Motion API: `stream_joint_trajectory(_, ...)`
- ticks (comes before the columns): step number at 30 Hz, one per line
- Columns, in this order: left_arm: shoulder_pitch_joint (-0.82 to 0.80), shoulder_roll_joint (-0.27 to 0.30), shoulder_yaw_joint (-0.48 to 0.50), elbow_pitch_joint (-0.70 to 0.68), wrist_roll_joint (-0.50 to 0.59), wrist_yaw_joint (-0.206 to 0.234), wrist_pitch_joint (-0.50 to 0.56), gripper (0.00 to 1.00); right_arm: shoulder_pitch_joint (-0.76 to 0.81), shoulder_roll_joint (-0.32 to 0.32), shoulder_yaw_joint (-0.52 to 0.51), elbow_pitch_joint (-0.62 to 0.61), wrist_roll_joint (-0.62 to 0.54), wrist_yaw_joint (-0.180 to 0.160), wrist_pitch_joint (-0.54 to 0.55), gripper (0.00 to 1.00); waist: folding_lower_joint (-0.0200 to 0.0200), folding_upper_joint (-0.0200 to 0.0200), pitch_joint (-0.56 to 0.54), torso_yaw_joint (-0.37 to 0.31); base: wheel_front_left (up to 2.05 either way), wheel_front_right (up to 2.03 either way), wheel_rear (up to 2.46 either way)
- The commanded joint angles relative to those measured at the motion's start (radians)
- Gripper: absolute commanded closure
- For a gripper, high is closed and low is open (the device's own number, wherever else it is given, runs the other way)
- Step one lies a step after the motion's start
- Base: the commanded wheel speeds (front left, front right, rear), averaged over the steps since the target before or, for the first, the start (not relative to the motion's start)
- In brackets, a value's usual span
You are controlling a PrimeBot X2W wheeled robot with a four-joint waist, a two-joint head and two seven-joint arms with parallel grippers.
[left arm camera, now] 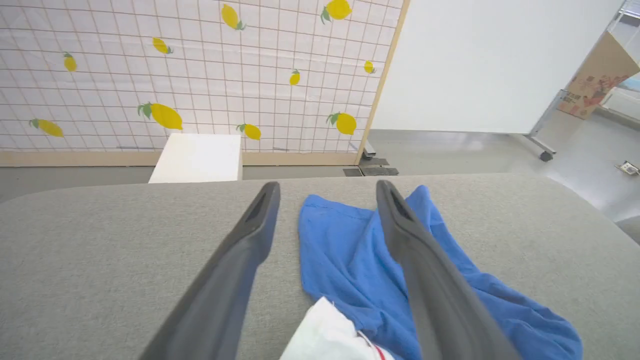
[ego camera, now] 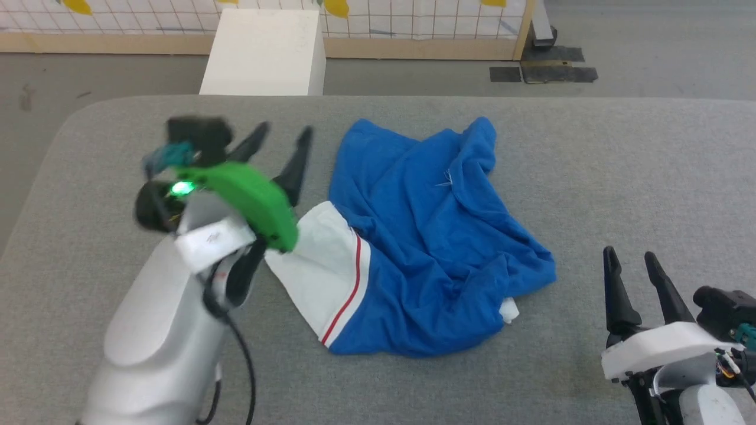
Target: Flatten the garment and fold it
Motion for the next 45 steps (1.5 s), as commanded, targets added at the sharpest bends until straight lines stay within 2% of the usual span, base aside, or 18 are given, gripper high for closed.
stream_joint_trajectory(1,0.05,0.013,0.016,-0.006,0.016,0.018,-0.048,0.0,0.014,0.0,-0.001,-0.005,-0.001,-0.001,0.002,0.0,0.0,0.0,-0.013,0.011,0.0,0.0,0.0)
stream_joint_trajectory(6,0.183,0.071,0.071,-0.031,0.067,0.052,-0.243,0.0,0.027,0.0,-0.006,-0.013,-0.005,-0.001,0.011,0.0,0.0,0.0,-0.023,0.018,0.0,0.0,0.0)
stream_joint_trajectory(9,0.254,0.095,0.091,-0.038,0.088,0.07,-0.319,0.0,0.032,0.0,-0.01,-0.021,-0.007,-0.001,0.016,0.0,0.0,0.0,-0.028,0.018,0.0,0.0,0.0)
stream_joint_trajectory(14,0.365,0.107,0.126,-0.06,0.069,0.085,-0.382,0.0,0.036,0.0,-0.013,-0.031,-0.006,-0.001,0.024,0.0,0.0,0.0,-0.028,0.014,0.0,0.0,0.0)
stream_joint_trajectory(23,0.469,0.084,0.147,-0.111,0.033,0.063,-0.423,0.0,0.05,0.0,0.005,-0.043,-0.053,-0.001,0.103,0.0,0.0,0.0,-0.022,0.004,0.0,0.0,0.0)
stream_joint_trajectory(26,0.485,0.079,0.156,-0.122,0.03,0.063,-0.429,0.0,0.048,0.0,0.028,-0.055,-0.093,-0.001,0.198,0.0,0.0,0.0,-0.022,-0.001,0.0,0.0,0.0)
stream_joint_trajectory(30,0.5,0.076,0.162,-0.135,0.031,0.064,-0.433,0.0,0.026,-0.014,0.104,-0.096,-0.106,-0.001,0.401,0.0,0.0,0.0,-0.017,-0.006,0.0,0.0,0.0)
stream_joint_trajectory(37,0.497,0.069,0.17,-0.153,0.02,0.064,-0.434,0.0,-0.051,-0.098,0.269,-0.184,-0.111,-0.001,0.776,0.0,0.0,0.0,0.012,0.0,0.0,0.0,0.0)
stream_joint_trajectory(41,0.481,0.067,0.168,-0.157,0.019,0.061,-0.431,0.0,-0.109,-0.129,0.346,-0.195,-0.115,-0.001,0.908,0.0,0.0,0.0,0.041,0.016,0.0,0.0,0.0)
stream_joint_trajectory(45,0.463,0.064,0.164,-0.154,0.017,0.056,-0.431,0.0,-0.166,-0.155,0.41,-0.173,-0.125,-0.001,0.983,0.0,0.0,0.0,0.069,0.037,0.0,0.0,0.0)
